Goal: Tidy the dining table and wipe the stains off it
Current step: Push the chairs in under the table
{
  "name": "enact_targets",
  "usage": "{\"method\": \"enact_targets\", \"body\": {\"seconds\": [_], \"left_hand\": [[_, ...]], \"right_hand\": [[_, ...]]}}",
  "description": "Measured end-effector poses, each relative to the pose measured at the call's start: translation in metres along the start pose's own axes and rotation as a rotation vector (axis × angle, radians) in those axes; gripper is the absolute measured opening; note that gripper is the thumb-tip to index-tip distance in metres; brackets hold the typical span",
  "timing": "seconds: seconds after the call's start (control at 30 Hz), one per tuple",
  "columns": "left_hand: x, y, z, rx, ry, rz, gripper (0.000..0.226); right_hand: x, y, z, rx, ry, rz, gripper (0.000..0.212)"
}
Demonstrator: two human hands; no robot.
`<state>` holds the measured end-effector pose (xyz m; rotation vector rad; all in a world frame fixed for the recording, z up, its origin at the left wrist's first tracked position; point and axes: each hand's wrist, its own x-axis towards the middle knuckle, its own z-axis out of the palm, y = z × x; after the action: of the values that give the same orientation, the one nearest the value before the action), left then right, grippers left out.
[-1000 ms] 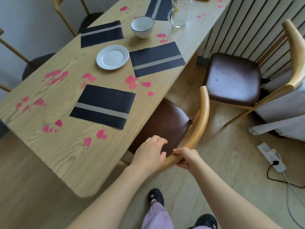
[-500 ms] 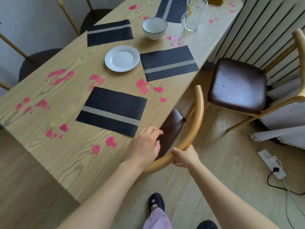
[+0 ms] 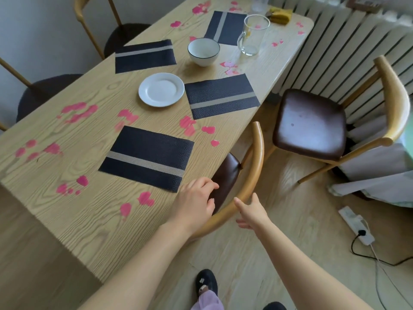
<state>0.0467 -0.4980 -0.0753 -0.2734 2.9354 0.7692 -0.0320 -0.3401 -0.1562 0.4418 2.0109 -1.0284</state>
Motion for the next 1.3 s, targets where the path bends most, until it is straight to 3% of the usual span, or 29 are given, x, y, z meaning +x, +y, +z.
{"method": "enact_targets", "body": {"seconds": [0.1,0.4,0.63,0.93,1.17,1.3], "left_hand": [[0.007,0.016,0.000,-0.023,-0.032,0.000,0.036],[0.055,0.103,-0.010,-0.027,-0.034,0.139,0.038],[0.109,0.165,-0.007,0.002,-0.062,0.228,0.040],[0.243,0.254,0.023,0.076,-0.092,0.258,0.040],[0.365,0.344,0.070,0.077,-0.176,0.226,0.042],[0.409,0.369,0.086,0.075,-0.190,0.213,0.042]], "right_hand": [[-0.012,-0.006,-0.026,-0.043,0.089,-0.119,0.080],[-0.046,-0.030,-0.129,0.066,0.170,-0.236,0.022],[-0.042,-0.045,-0.207,0.102,0.268,-0.287,0.013],[0.045,-0.083,-0.350,0.162,0.371,-0.293,0.016],[0.130,-0.107,-0.488,0.105,0.493,-0.154,0.038],[0.174,-0.107,-0.531,0.093,0.500,-0.034,0.057]]}}
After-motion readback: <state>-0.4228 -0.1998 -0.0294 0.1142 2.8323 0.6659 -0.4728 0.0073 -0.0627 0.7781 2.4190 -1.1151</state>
